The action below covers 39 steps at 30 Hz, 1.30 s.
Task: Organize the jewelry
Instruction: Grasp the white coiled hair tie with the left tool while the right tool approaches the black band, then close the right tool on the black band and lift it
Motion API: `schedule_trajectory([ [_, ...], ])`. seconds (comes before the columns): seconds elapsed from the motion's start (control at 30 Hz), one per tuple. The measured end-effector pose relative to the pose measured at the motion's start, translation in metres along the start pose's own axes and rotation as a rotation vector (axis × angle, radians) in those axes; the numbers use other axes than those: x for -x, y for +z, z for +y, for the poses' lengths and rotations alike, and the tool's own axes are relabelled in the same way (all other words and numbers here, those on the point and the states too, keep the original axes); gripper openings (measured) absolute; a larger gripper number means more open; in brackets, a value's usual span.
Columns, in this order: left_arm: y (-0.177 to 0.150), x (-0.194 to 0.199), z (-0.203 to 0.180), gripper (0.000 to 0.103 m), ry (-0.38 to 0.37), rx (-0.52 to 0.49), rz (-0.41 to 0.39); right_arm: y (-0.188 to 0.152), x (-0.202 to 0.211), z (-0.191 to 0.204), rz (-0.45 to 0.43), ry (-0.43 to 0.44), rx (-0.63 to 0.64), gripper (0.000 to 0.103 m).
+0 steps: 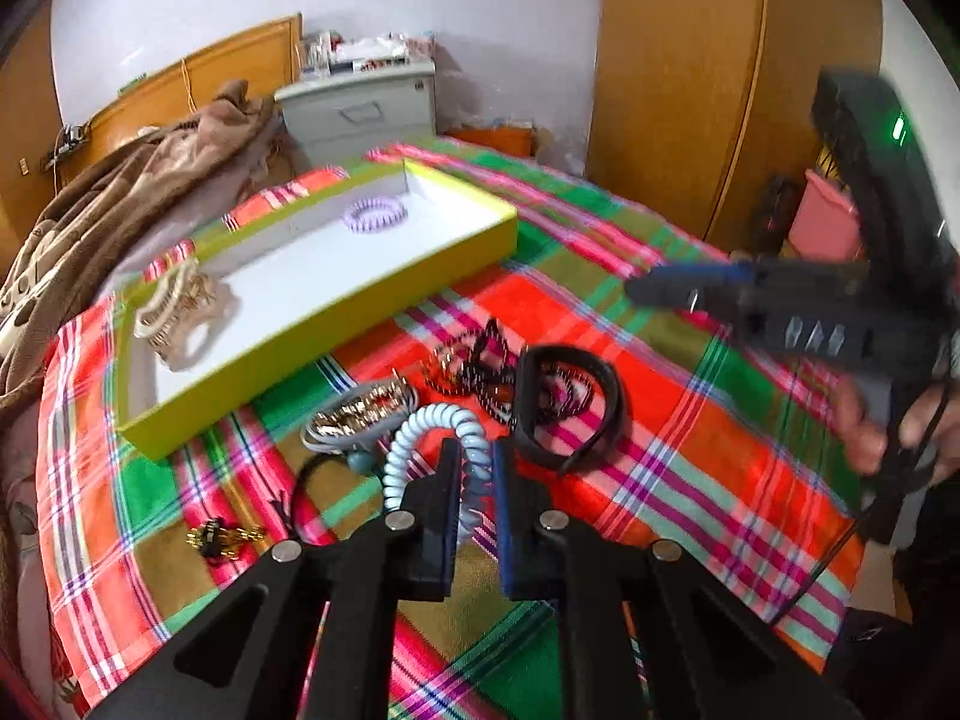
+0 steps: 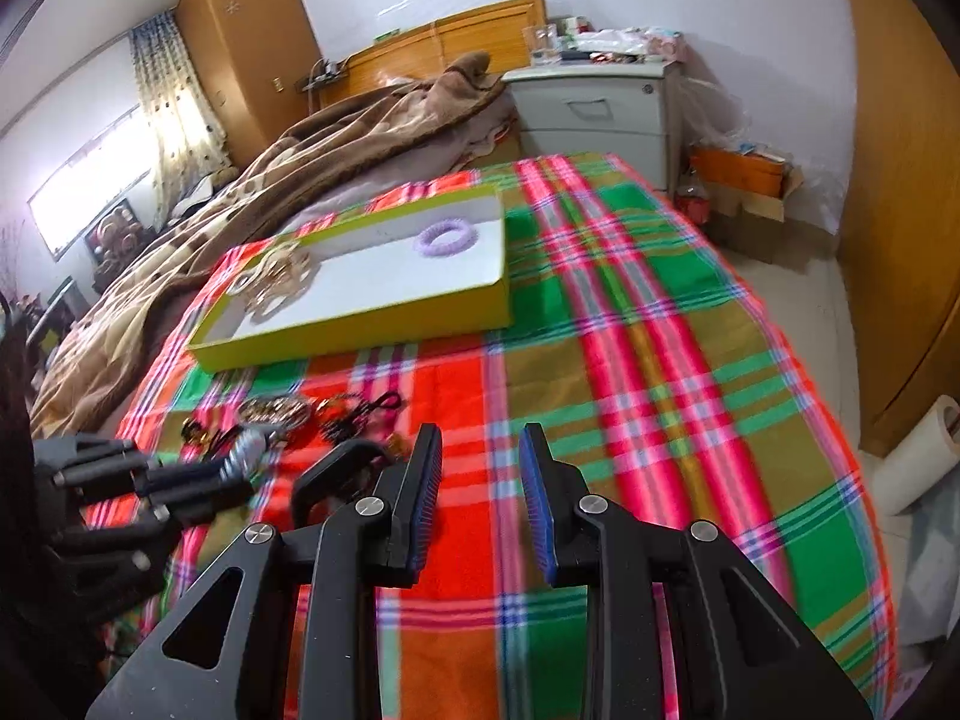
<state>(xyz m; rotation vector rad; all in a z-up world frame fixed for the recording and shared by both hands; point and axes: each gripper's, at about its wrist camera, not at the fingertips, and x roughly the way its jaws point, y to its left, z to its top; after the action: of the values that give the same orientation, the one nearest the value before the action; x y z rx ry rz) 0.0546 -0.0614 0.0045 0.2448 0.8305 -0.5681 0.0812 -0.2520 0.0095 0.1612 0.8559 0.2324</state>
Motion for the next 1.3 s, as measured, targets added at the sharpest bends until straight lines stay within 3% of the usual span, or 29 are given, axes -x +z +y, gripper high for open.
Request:
schedule_trajectory([
  [0.3,-0.002,0.016,0.014,0.011,0.040,0.041,-0.036,-0.015,-0.011,0.025,0.069,0.049,0.020,0.028],
  [0.87,-0.014,0.032,0.040,0.011,0.100,0.120,-0.065,-0.020,-0.018,0.048,0.111,-0.108,0.024,0.028],
  [1.1,-0.019,0.034,0.042,0.011,0.095,0.123,-0.057,-0.019,-0.019,0.045,0.124,-0.107,-0.029,0.027],
  [1.3,-0.020,0.035,0.045,0.011,0.095,0.127,-0.053,-0.019,-0.018,0.048,0.112,-0.130,-0.014,0.015],
])
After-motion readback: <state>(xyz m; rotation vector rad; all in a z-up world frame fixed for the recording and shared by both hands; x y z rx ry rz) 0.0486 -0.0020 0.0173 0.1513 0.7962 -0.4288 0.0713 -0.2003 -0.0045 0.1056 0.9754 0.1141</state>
